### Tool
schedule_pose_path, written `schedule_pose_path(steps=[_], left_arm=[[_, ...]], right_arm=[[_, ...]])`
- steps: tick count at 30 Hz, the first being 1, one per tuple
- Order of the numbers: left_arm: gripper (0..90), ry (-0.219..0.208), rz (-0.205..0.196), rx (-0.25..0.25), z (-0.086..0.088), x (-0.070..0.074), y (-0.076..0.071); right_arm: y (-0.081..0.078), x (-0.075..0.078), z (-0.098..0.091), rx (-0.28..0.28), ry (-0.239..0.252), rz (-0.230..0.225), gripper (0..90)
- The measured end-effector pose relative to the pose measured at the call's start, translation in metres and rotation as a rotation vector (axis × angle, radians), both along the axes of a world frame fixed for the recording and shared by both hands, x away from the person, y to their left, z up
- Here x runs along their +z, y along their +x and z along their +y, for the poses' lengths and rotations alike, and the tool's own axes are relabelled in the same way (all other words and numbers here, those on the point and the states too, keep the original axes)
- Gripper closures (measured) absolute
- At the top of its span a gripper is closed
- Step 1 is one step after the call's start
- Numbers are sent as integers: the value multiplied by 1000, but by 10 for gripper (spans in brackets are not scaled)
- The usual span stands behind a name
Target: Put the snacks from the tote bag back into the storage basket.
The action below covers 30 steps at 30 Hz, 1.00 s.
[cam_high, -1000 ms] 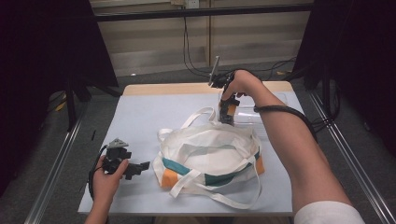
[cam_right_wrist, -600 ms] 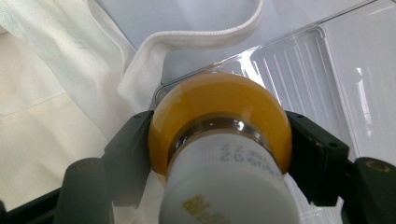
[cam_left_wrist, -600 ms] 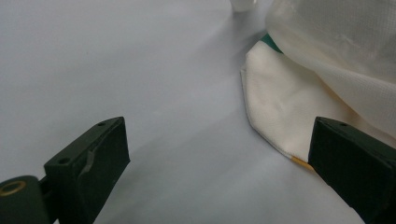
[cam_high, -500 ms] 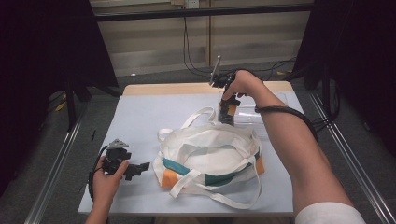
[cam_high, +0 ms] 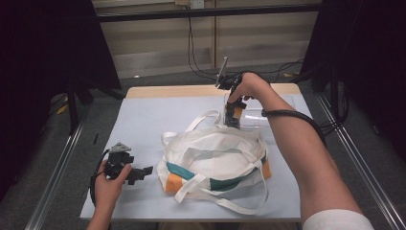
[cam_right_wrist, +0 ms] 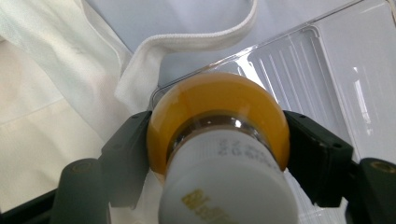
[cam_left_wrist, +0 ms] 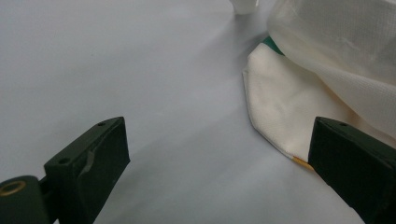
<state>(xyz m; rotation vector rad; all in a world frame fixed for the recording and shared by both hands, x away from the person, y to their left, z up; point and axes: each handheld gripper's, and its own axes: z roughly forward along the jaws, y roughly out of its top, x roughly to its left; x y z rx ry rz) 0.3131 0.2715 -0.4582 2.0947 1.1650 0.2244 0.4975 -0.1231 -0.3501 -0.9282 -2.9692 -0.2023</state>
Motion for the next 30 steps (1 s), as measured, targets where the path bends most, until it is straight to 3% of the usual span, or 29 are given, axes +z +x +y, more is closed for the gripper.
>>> schedule_pose_path(steps=[13, 17, 30], left_arm=[[50, -1, 2, -2, 0, -1, 0], [50, 16, 5, -17, 0, 0, 1], [49, 6, 3, -6, 0, -1, -1]], right_arm=[[-5, 2, -8, -77, 6, -1, 156], [-8, 2, -10, -83, 7, 2, 147], [-21, 10, -16, -98, 4, 4, 110]])
